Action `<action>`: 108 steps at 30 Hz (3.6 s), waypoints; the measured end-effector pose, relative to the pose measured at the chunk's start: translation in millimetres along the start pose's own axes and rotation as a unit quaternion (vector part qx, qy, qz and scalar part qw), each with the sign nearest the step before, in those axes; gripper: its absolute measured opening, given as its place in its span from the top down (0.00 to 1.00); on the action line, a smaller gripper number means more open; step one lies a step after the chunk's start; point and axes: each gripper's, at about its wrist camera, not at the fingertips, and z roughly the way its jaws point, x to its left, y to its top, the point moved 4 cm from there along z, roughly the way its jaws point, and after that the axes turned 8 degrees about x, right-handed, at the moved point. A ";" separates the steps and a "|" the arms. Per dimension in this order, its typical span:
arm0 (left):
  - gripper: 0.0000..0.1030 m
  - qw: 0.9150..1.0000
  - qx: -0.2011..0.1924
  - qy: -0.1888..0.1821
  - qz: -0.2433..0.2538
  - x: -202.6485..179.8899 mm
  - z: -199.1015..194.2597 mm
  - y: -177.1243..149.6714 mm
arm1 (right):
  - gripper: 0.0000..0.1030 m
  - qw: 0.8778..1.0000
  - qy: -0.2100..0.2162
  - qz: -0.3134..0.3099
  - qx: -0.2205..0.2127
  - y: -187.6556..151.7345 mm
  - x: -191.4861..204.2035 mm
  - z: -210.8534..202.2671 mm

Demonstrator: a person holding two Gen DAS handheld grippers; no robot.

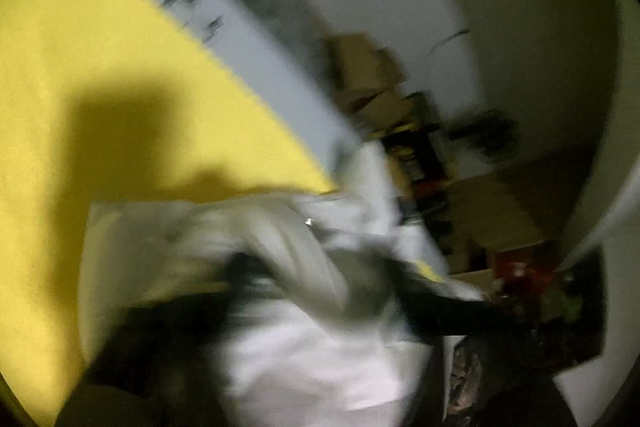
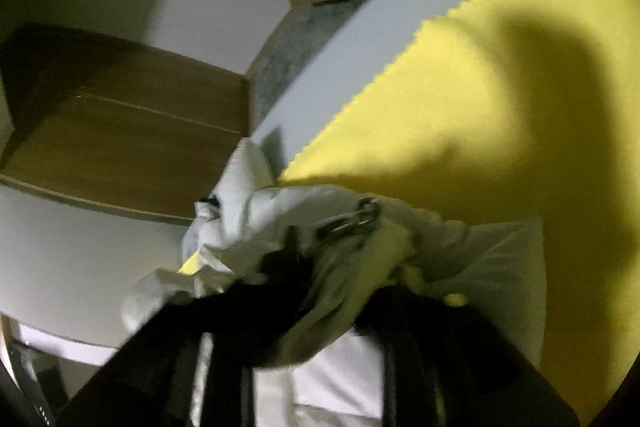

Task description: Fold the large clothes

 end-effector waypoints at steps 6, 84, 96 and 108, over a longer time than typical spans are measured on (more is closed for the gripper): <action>0.00 0.984 -0.143 0.046 0.093 -67.0 -86.6 -9.2 | 0.43 0.998 0.032 -0.004 -0.059 -10.9 27.7 -58.3; 0.00 0.929 -0.136 0.329 0.105 39.5 60.1 -22.0 | 0.21 0.895 -0.374 -0.213 -0.113 -62.2 49.9 65.5; 0.00 0.926 -0.129 0.338 0.105 37.8 66.6 -21.7 | 0.20 0.891 -0.381 -0.217 -0.114 -57.7 46.0 69.6; 0.00 0.927 -0.129 0.335 0.103 39.1 67.3 -22.1 | 0.20 0.891 -0.383 -0.217 -0.114 -57.8 46.9 69.6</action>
